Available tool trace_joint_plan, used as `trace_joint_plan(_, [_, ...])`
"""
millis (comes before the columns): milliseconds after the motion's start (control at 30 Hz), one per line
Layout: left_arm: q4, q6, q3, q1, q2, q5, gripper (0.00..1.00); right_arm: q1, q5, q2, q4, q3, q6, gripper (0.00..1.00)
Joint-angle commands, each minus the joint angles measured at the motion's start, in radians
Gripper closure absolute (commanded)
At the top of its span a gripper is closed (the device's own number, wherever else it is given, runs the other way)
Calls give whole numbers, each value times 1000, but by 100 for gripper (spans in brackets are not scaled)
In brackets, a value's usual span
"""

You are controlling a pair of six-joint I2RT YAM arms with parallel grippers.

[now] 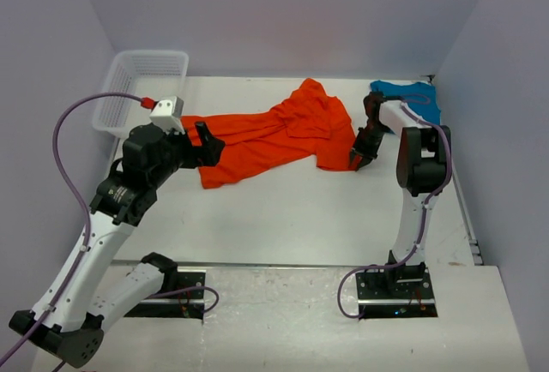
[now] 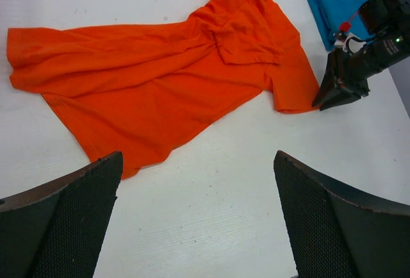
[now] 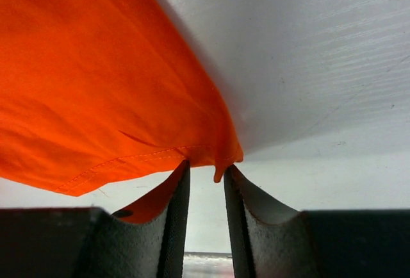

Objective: Fold and stack the t-shirts
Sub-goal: Flatten out the tshirt

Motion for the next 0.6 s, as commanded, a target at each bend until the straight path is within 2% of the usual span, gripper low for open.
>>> trace_joint_plan(0, [1,27,41,4,-28,-16,0,-2,-29,-3,-31,36,22,71])
trace_joint_plan(33, [2,28,43,4,-28,-16,0,-1,-29,-3,-31,40,25,73])
trace_joint_plan(67, [5,30,41,4,-25,-16,0,-2,-29,4,-44,46,28,82])
trace_joint_plan(100, [5,34,43,4,-24,-16,0,-2,-28,6,-48,49,31,95])
trace_joint_plan(133, [7,36,43,4,-21,-13,0,-1,-44,9,-48,47,31,100])
trace_joint_plan(367, [16,41,19,4,-8,8,0,25,-29,-63,25,-68,68,100])
trace_joint_plan(567, [30,21,-44,4,5,42,0,160,52,-284,156,-238,130,100])
